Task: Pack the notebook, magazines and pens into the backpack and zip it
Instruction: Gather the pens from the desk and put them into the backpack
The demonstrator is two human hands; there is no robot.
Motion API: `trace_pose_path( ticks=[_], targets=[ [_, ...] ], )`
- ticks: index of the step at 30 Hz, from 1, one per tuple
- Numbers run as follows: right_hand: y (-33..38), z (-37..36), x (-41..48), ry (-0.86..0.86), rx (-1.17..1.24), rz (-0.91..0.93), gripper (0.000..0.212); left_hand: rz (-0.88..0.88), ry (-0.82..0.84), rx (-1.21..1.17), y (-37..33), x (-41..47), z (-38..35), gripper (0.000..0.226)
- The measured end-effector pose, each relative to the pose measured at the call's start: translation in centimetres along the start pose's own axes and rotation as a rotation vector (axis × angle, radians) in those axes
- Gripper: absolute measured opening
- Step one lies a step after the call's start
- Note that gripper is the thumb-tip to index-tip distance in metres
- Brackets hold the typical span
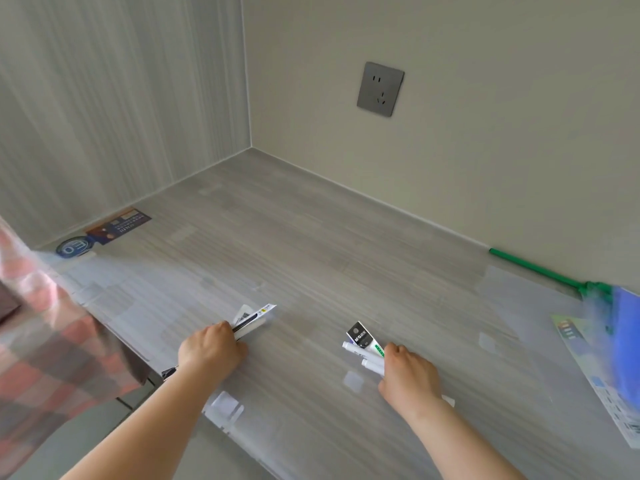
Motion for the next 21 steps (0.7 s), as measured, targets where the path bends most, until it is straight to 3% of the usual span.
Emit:
trace_pose_path(
  ticks=[3, 6, 10, 14, 19, 21],
  targets=[
    [-0.1, 0.2, 0.0, 0.015, 0.023, -0.014, 0.026, -0.037, -0.002, -0.035, 0.2, -0.2, -0.3, 0.028],
    [-0.1, 0.6, -0.5, 0.016, 0.075, -0.016, 0.012, -0.066, -0.010, -0.191, 0.1, -0.3, 0.3, 0.011],
    [-1.0, 0.7, -1.2, 0.032, 0.198, -0.041, 0.034, -0.168, -0.027, -0.577, -1.6, -0.6, 1.7, 0.004],
    [-3.0, 0.9, -2.2, 0.034, 0.633, -0.164, 0.011, -0.232, 0.073, -1.043, -5.2, -1.7, 2.6, 0.019],
    [-4.2, 2.7, -5.1, -0.044, 1.469, -0.309, 0.020, -0.307, 0.431, -1.514, -12.0, -5.1, 1.6, 0.024],
    [-4.7, 3.5, -6.2, -0.062, 1.608, -0.276, 0.021, -0.362, 0.517, -1.554, -15.0, -7.1, 1.2, 0.026]
  ],
)
Point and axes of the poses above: each hand's wrist, its own x-axis towards the middle knuckle, its own z-axis out of the back of the hand, y = z × x, the point moved 2 cm from there along x, towards the middle knuckle, and after that the axes turned 4 degrees about -x, right-handed, at the moved point
